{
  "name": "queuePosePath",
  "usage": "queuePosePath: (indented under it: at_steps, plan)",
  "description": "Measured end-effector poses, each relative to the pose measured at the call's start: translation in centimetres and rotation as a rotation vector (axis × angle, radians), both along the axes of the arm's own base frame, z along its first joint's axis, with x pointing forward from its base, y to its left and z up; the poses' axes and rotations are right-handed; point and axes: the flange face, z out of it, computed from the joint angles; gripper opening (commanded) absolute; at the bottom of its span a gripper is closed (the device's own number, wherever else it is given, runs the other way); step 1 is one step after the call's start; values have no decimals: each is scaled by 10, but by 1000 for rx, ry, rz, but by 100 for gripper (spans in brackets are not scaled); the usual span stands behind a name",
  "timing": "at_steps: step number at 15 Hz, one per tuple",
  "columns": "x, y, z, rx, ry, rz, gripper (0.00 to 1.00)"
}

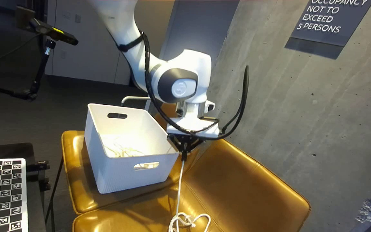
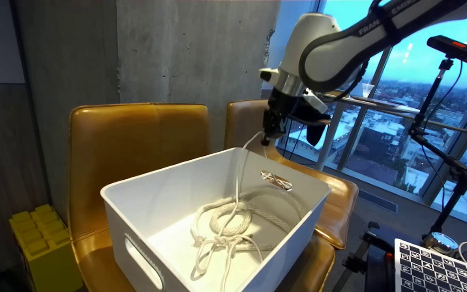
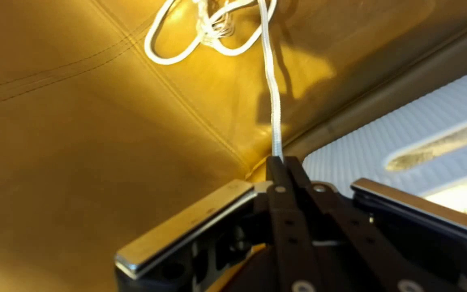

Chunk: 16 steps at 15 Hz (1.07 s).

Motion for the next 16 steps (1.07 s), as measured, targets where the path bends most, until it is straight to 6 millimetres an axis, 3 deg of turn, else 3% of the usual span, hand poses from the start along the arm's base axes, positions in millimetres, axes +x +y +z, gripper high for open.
queuePosePath:
  at_steps: [4,8,12,16]
  plan:
    - [-7,25,108,71,-134,-39,1]
    - [-29,75,208,164,-253,-25,1]
    - [-69,141,295,233,-315,-1,1]
    - [-128,209,367,286,-317,14,1]
